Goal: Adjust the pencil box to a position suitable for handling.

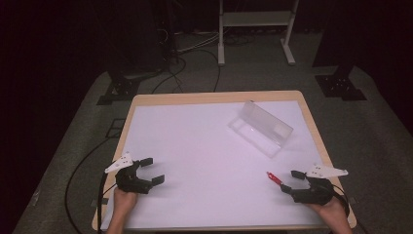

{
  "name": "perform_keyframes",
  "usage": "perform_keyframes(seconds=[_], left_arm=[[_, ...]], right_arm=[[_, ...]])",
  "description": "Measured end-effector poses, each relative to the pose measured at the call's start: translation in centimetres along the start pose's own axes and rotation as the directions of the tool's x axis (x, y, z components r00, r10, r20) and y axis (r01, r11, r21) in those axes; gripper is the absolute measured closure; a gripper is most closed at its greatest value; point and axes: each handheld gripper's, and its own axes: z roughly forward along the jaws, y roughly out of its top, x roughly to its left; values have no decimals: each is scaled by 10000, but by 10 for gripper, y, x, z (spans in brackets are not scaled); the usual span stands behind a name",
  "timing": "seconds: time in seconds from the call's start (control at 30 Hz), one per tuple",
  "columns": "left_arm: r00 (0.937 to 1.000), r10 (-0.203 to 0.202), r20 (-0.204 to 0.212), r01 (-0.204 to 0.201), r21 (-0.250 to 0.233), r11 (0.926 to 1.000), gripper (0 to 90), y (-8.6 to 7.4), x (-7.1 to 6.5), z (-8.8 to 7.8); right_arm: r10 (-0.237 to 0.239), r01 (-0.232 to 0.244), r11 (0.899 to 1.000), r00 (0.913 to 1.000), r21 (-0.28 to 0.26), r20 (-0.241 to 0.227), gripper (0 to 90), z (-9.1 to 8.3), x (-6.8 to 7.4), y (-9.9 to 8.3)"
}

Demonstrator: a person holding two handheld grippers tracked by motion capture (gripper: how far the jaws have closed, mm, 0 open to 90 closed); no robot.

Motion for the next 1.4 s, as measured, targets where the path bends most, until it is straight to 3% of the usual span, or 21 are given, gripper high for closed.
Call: perform_keyframes(seconds=[0.3,0.87,1.13,1.4], left_arm=[[10000,-44,3,44,34,10000,0,0,0,0],[10000,36,38,-36,32,10000,0,0,0,0],[10000,58,10,-58,58,10000,0,0,-1,0],[10000,48,1,-48,49,10000,0,0,-1,0]], right_arm=[[-185,184,9998,9997,-57,-153,256,-1,2,15],[-614,621,9971,9980,447,-167,246,19,-1,39],[-447,455,9984,9987,322,-259,246,23,-1,57],[-767,788,9947,9965,658,-333,246,34,-1,67]])
